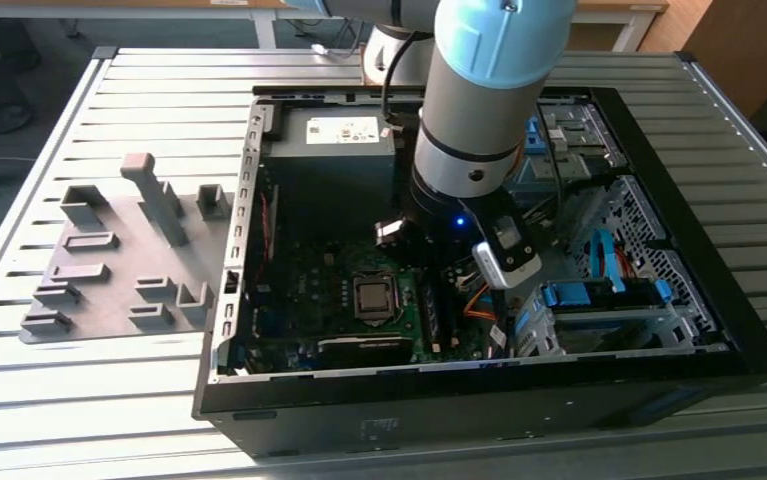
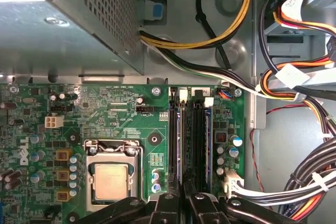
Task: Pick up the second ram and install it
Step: 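Insert the second ram into the second slot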
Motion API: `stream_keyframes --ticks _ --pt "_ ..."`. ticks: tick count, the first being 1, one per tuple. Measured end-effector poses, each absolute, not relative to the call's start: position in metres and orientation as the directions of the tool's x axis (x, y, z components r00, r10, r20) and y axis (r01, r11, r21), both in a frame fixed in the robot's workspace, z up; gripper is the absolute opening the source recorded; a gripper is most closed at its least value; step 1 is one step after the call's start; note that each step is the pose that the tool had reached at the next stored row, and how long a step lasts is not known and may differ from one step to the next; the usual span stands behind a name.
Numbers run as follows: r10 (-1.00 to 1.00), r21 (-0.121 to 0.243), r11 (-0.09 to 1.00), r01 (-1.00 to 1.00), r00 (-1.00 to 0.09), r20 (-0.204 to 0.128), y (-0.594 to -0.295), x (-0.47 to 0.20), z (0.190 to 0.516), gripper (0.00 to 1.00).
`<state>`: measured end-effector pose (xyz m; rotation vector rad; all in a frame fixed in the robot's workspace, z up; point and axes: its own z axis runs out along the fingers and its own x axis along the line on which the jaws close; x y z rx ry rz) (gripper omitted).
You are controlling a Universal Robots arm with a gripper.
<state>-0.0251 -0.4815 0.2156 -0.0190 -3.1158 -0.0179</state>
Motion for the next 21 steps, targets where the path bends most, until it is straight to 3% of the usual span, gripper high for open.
stream_keyframes --ticks 21 --pt "0.012 0.011 1.0 0.012 -0.999 0.032 -0.4802 -0.0226 0.2119 0.14"
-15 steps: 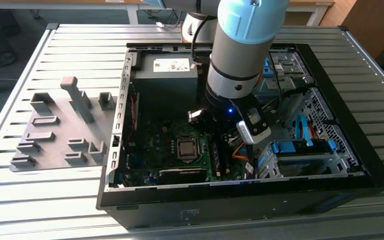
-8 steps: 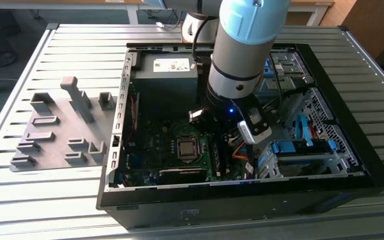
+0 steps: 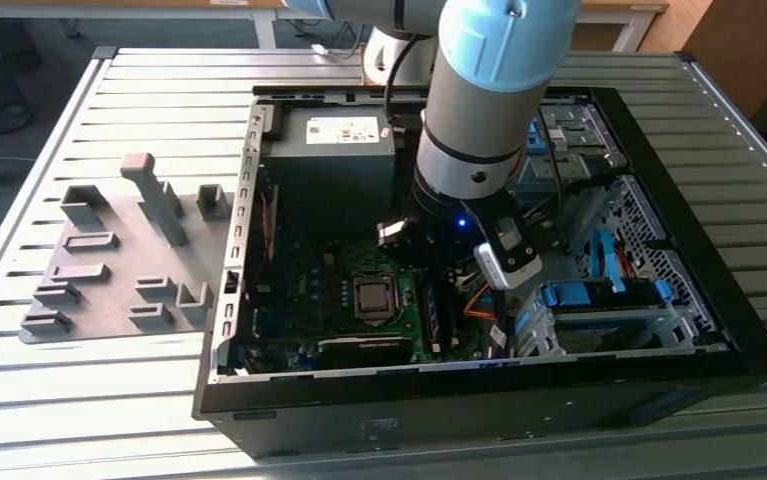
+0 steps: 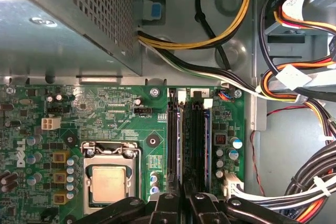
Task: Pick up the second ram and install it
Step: 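Insert the second ram into the second slot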
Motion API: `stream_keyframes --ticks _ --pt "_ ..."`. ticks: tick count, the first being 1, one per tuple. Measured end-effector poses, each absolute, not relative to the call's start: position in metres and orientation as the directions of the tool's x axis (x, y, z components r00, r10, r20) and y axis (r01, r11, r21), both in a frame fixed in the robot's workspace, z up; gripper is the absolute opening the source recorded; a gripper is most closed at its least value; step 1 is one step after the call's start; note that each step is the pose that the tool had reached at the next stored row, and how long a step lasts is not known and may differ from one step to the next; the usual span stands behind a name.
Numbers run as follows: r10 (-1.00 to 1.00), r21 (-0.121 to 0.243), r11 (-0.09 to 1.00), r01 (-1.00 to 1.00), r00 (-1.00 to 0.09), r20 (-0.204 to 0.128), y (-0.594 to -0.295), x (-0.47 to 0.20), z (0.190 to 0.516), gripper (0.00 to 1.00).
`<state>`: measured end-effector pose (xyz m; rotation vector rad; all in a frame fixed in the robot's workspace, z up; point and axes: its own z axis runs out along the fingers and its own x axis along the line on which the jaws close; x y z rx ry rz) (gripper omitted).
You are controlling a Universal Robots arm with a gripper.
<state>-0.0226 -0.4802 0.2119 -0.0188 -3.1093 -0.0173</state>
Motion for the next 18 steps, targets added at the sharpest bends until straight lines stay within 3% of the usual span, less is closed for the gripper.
stream_keyframes --ticks 18 --pt "0.012 0.013 1.0 0.012 -0.999 0.034 -0.4796 -0.0225 0.2134 0.14"
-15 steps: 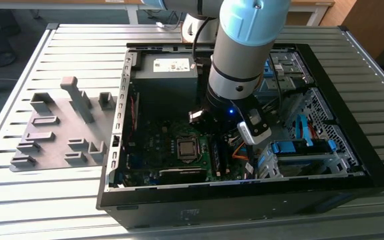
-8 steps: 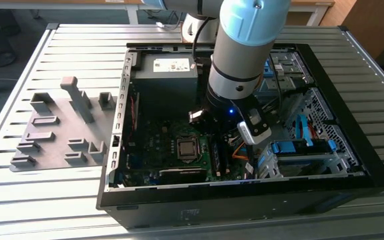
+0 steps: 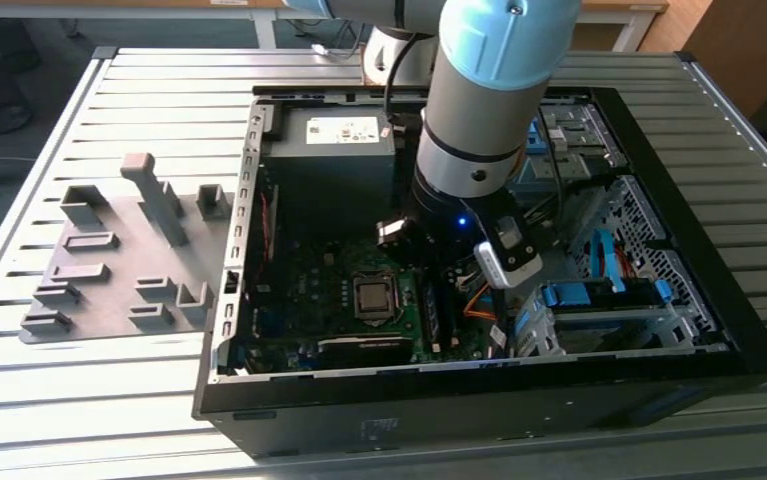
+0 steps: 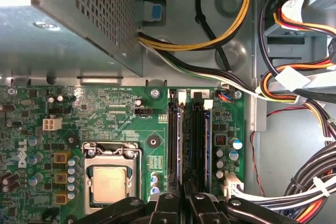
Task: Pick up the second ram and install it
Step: 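Insert the second ram into the second slot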
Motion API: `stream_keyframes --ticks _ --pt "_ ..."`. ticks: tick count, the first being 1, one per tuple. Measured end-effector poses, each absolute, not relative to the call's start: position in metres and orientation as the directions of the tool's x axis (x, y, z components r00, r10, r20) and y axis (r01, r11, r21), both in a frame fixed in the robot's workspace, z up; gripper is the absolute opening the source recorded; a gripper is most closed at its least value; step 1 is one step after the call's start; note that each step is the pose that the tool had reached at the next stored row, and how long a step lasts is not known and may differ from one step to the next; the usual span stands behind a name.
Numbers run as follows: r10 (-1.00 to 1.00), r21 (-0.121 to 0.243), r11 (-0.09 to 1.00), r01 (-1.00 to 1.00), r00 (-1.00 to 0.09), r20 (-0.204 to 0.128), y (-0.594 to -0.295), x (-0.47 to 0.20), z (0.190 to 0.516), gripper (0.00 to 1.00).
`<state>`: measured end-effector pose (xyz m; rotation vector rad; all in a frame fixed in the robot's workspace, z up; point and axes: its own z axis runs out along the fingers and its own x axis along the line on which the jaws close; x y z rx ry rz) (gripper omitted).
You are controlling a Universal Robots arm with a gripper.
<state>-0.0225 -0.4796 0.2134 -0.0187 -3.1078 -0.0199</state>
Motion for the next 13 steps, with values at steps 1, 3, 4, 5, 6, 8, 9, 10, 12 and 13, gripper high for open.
stream_keyframes --ticks 1,3,4,5,6,8,9,10,12,13 --pt "0.012 0.013 1.0 0.012 -0.999 0.034 -0.4796 -0.0225 0.2134 0.14" --pt "0.012 0.014 1.0 0.012 -0.999 0.034 -0.4797 -0.0226 0.2128 0.14" --pt "0.012 0.014 1.0 0.012 -0.999 0.034 -0.4796 -0.0226 0.2125 0.14" --pt "0.012 0.014 1.0 0.012 -0.999 0.035 -0.4797 -0.0226 0.2121 0.14" --pt "0.012 0.013 1.0 0.012 -0.999 0.035 -0.4797 -0.0225 0.2117 0.14" --pt "0.012 0.013 1.0 0.012 -0.999 0.036 -0.4798 -0.0226 0.2109 0.14" --pt "0.012 0.013 1.0 0.012 -0.999 0.037 -0.4798 -0.0225 0.2103 0.14" --pt "0.012 0.013 1.0 0.012 -0.999 0.038 -0.4797 -0.0225 0.2098 0.14" --pt "0.012 0.014 1.0 0.012 -0.999 0.039 -0.4797 -0.0225 0.2093 0.14" --pt "0.012 0.014 1.0 0.012 -0.999 0.039 -0.4797 -0.0225 0.2093 0.14"
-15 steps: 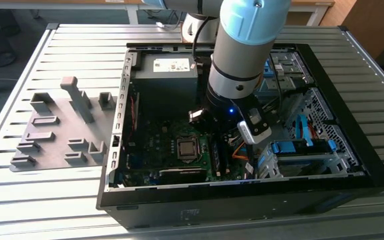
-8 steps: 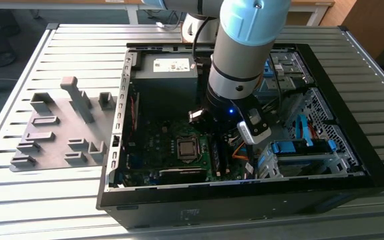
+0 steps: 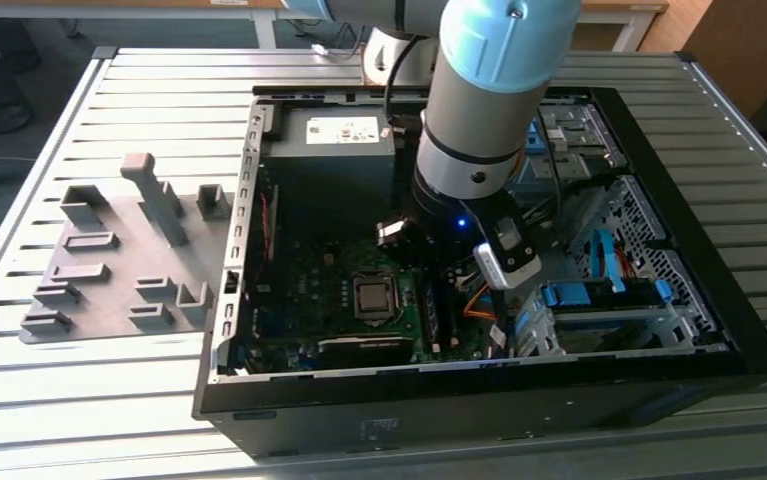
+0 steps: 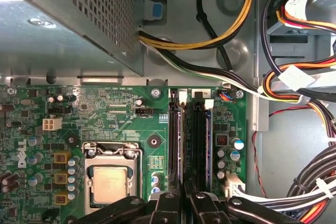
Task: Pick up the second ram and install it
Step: 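Insert the second ram into the second slot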
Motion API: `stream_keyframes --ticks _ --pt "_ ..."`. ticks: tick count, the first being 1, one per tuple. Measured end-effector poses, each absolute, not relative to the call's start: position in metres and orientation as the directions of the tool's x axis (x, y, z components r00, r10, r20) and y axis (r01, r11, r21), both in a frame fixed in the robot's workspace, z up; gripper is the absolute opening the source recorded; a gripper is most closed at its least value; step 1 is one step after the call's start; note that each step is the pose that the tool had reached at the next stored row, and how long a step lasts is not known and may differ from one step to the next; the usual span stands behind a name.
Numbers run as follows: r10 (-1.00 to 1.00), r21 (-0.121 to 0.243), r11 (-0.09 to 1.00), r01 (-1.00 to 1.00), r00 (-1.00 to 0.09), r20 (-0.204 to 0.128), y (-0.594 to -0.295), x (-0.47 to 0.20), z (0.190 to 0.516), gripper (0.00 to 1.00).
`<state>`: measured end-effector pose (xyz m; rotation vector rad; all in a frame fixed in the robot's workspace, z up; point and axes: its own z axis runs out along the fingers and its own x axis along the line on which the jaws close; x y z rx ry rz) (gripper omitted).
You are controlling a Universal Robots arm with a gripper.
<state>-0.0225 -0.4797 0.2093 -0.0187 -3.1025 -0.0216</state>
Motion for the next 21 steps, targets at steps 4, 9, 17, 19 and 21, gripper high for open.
stream_keyframes --ticks 4,9,17,19,21 --pt "0.012 0.015 1.0 0.012 -0.999 0.04 -0.4795 -0.0224 0.2104 0.14" --pt "0.012 0.014 1.0 0.012 -0.999 0.041 -0.4796 -0.0225 0.2134 0.14" --pt "0.012 0.014 1.0 0.013 -0.999 0.041 -0.4815 -0.0225 0.2135 0.14" --pt "0.014 0.014 1.0 0.015 -0.999 0.041 -0.4815 -0.0225 0.2135 0.14" --pt "0.018 0.014 1.0 0.018 -0.999 0.041 -0.4816 -0.0222 0.2134 0.14"
